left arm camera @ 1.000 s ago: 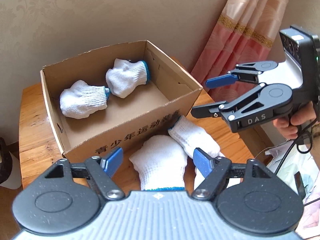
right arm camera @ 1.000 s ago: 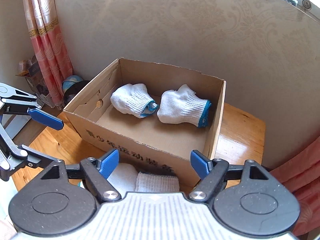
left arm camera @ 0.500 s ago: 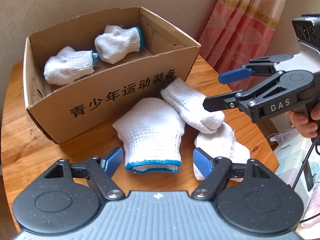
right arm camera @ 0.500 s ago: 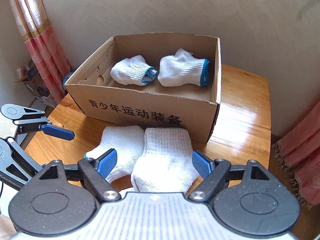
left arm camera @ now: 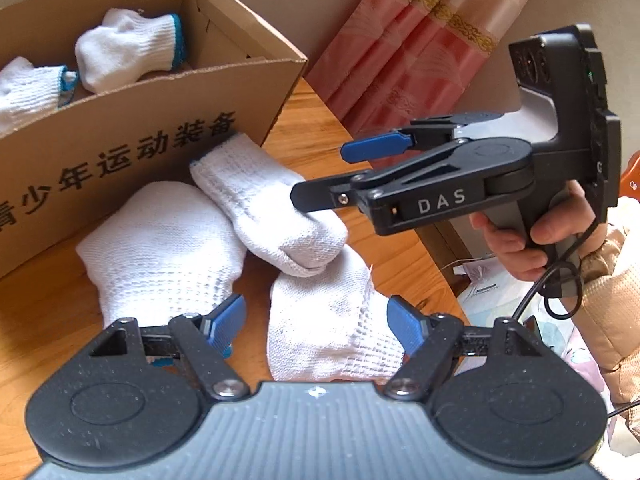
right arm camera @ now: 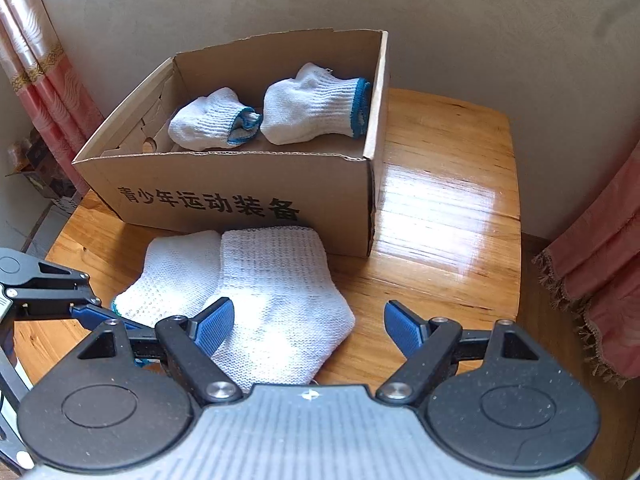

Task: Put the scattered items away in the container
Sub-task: 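Raise both tools out of the box and move toward the remaining gloves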

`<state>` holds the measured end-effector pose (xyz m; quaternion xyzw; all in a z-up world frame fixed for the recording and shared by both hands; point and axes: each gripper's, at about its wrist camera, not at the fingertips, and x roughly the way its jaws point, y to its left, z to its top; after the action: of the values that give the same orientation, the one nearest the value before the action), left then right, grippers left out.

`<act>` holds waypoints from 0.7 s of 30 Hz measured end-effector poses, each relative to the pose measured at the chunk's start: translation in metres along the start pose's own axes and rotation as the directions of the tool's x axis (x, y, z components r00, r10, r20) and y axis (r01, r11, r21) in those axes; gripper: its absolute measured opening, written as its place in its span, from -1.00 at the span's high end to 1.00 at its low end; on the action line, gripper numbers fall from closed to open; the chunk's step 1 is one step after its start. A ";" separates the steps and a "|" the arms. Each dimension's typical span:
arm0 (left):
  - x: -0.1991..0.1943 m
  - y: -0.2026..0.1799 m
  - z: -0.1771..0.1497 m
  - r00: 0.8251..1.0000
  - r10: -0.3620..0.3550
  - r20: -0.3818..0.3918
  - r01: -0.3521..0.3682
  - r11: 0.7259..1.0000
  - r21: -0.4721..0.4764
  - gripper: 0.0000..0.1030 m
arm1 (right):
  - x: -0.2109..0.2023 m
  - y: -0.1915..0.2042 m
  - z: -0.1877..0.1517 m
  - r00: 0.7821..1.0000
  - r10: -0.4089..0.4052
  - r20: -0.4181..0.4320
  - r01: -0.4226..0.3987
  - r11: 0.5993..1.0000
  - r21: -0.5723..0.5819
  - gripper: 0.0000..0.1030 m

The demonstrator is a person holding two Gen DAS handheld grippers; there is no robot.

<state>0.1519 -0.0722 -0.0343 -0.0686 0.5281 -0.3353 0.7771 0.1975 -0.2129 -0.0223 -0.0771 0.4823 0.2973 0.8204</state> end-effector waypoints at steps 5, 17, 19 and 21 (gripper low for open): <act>-0.001 0.009 -0.001 0.999 0.043 0.009 -0.043 0.999 -0.020 -0.50 | 0.001 -0.004 -0.003 1.000 0.008 -0.002 -0.008 1.000 0.005 -0.67; -0.034 0.042 -0.016 0.992 0.127 0.019 -0.125 0.988 -0.088 -0.51 | 0.005 0.006 -0.005 1.000 0.030 -0.010 -0.030 0.999 -0.017 -0.67; -0.038 0.045 -0.018 0.990 0.140 0.020 -0.137 0.986 -0.095 -0.51 | 0.006 0.008 -0.005 0.999 0.038 -0.012 -0.039 0.999 -0.016 -0.67; -0.042 0.047 -0.020 0.988 0.153 0.020 -0.150 0.984 -0.099 -0.51 | 0.007 0.011 -0.004 0.999 0.047 -0.013 -0.047 0.999 -0.016 -0.67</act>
<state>0.1471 -0.0062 -0.0321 -0.0703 0.5369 -0.2483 0.8032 0.1907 -0.2034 -0.0283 -0.0744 0.4866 0.3199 0.8096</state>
